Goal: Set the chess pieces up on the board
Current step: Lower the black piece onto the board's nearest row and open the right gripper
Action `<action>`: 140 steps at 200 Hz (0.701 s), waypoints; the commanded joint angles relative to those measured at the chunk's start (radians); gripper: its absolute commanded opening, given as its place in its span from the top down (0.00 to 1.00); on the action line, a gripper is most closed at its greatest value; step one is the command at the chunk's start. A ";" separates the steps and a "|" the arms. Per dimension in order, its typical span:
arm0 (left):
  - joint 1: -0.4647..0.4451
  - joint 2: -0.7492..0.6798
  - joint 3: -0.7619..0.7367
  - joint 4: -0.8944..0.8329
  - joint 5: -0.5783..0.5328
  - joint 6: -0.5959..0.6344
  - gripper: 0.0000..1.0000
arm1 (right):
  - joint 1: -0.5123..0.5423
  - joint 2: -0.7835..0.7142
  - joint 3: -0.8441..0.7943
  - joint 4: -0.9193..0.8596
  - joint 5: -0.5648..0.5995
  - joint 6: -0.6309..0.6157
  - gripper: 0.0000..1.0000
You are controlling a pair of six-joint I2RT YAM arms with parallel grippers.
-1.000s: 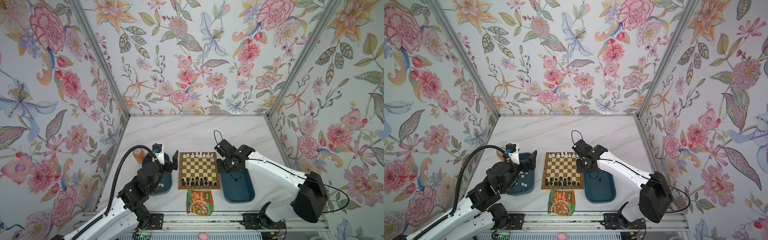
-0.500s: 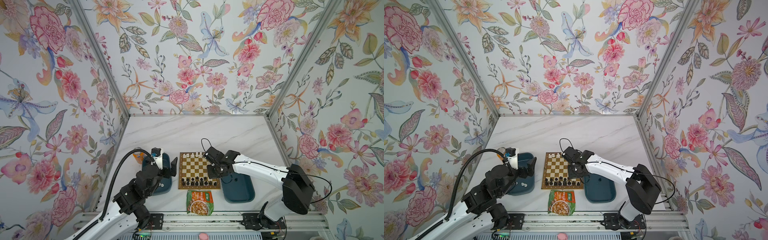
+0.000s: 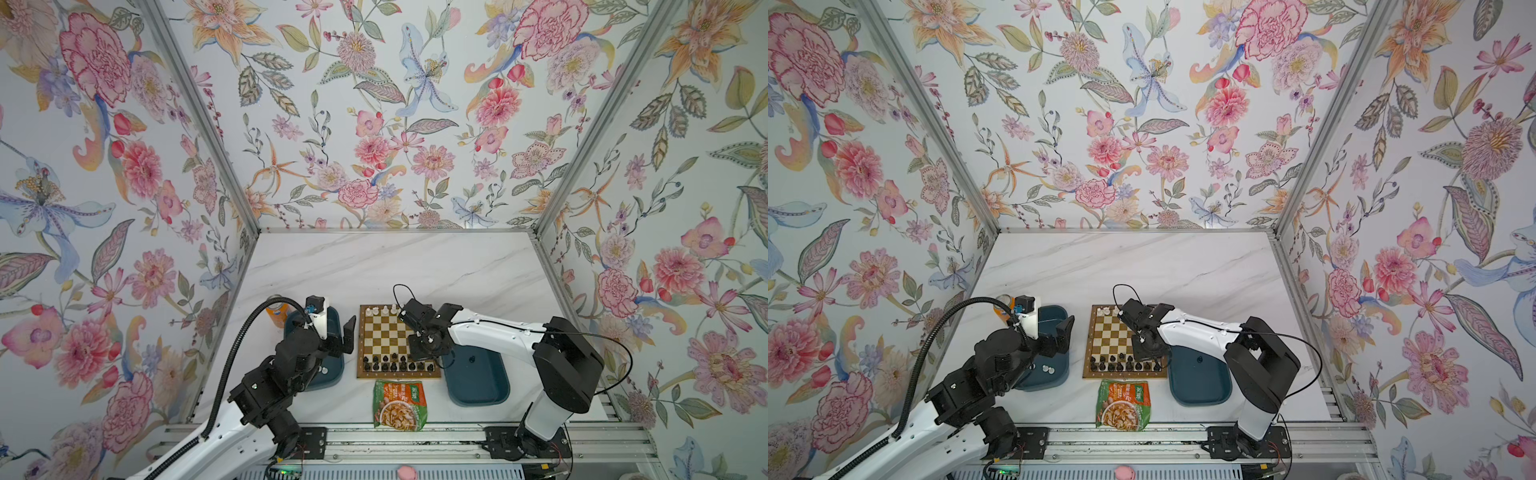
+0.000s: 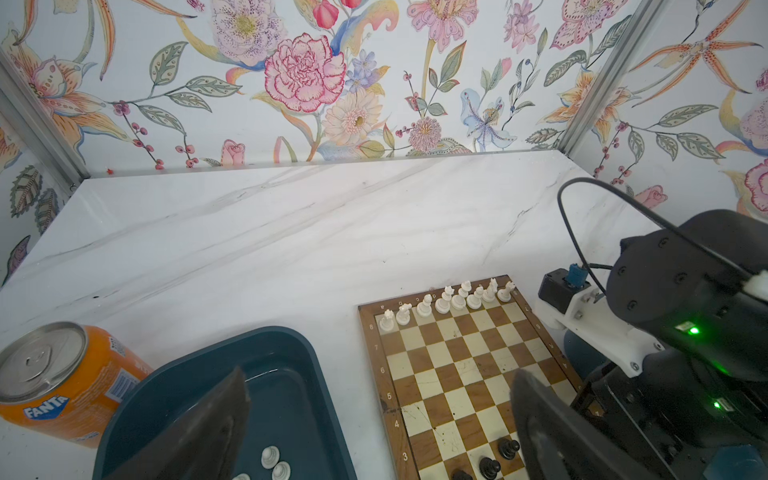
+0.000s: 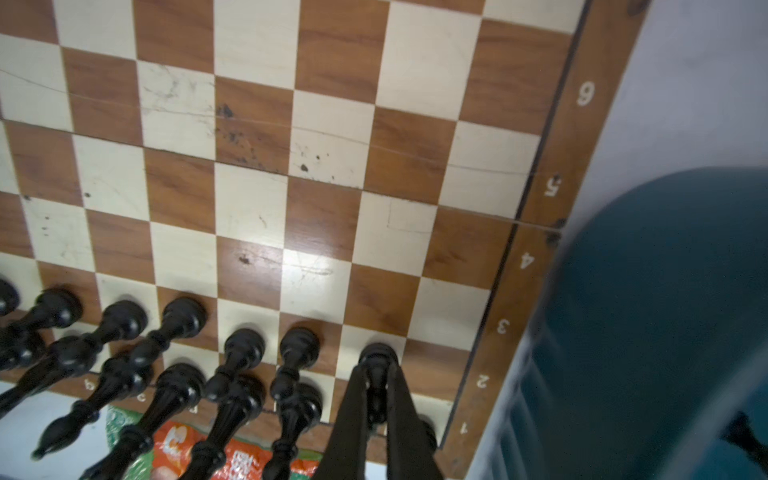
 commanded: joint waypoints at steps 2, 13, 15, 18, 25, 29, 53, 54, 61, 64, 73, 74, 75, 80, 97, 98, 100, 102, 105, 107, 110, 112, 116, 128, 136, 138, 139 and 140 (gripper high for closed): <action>-0.014 0.011 0.001 0.012 -0.009 0.024 0.01 | 0.007 0.018 0.000 0.007 -0.003 -0.009 0.92; -0.014 0.017 0.002 0.014 -0.007 0.026 0.01 | 0.006 0.019 0.001 0.007 -0.006 -0.009 0.92; -0.014 0.018 0.003 0.015 -0.008 0.028 0.01 | 0.007 0.020 0.002 0.007 -0.005 -0.009 0.91; -0.014 0.019 0.003 0.016 -0.008 0.029 0.01 | 0.006 0.020 0.002 0.007 -0.005 -0.009 0.91; -0.014 0.022 0.005 0.018 -0.008 0.033 0.01 | 0.005 0.020 0.002 0.007 -0.006 -0.008 0.91; -0.014 0.024 0.005 0.018 -0.009 0.034 0.01 | 0.007 0.020 0.003 0.007 -0.008 -0.008 0.91; -0.014 0.028 0.009 0.021 -0.010 0.038 0.01 | 0.010 0.019 0.002 0.007 -0.013 -0.007 0.90; -0.013 0.028 0.008 0.021 -0.010 0.039 0.01 | 0.010 0.019 0.003 0.007 -0.013 -0.007 0.90; -0.013 0.028 0.007 0.021 -0.012 0.037 0.01 | 0.011 0.019 0.003 0.007 -0.015 -0.006 0.90; -0.013 0.028 0.007 0.021 -0.013 0.038 0.01 | 0.011 0.020 0.001 0.007 -0.016 -0.006 0.90; -0.014 0.025 0.005 0.020 -0.013 0.037 0.01 | 0.012 0.020 0.001 0.006 -0.016 -0.004 0.90; -0.014 0.025 0.005 0.019 -0.013 0.037 0.01 | 0.014 0.021 0.000 0.007 -0.016 -0.003 0.90; -0.014 0.025 0.006 0.019 -0.014 0.037 0.01 | 0.013 0.021 -0.001 0.007 -0.016 -0.003 0.90; -0.015 0.023 0.004 0.020 -0.014 0.035 0.01 | 0.015 0.022 -0.001 0.007 -0.015 -0.002 0.90; -0.013 0.016 0.002 0.017 -0.017 0.030 0.01 | 0.018 0.024 -0.005 0.008 -0.014 0.002 0.87; -0.013 0.015 0.003 0.017 -0.018 0.030 0.01 | 0.018 0.024 -0.006 0.009 -0.014 0.002 0.86; -0.014 0.013 0.003 0.017 -0.018 0.029 0.01 | 0.018 0.024 -0.005 0.008 -0.014 0.001 0.86; -0.014 0.013 0.002 0.016 -0.019 0.028 0.01 | 0.018 0.025 -0.006 0.008 -0.013 0.002 0.85; -0.012 0.010 0.003 0.015 -0.020 0.027 0.01 | 0.018 0.023 -0.005 0.009 -0.012 0.002 0.84; -0.014 0.010 0.003 0.014 -0.021 0.027 0.01 | 0.018 0.023 -0.005 0.009 -0.010 0.002 0.84; -0.014 0.007 0.003 0.014 -0.020 0.026 0.01 | 0.018 0.023 -0.005 0.009 -0.009 0.002 0.83; -0.014 0.007 0.003 0.013 -0.020 0.026 0.01 | 0.018 0.021 -0.006 0.009 -0.008 0.002 0.82; -0.014 0.004 0.003 0.011 -0.021 0.026 0.01 | 0.020 0.020 -0.006 0.009 -0.007 0.003 0.81; -0.014 -0.004 0.002 0.004 -0.025 0.024 0.01 | 0.019 0.017 -0.004 0.008 -0.005 0.004 0.79; -0.014 -0.009 0.002 0.002 -0.030 0.024 0.01 | 0.020 0.017 -0.001 0.009 -0.005 0.004 0.78; -0.013 -0.010 0.003 0.000 -0.031 0.025 0.01 | 0.019 0.016 0.000 0.009 -0.003 0.003 0.78; -0.014 -0.011 0.002 0.000 -0.032 0.025 0.01 | 0.019 0.015 0.001 0.009 -0.004 0.003 0.78; -0.014 -0.011 0.003 0.000 -0.033 0.025 0.01 | 0.019 0.015 0.001 0.009 -0.004 0.003 0.78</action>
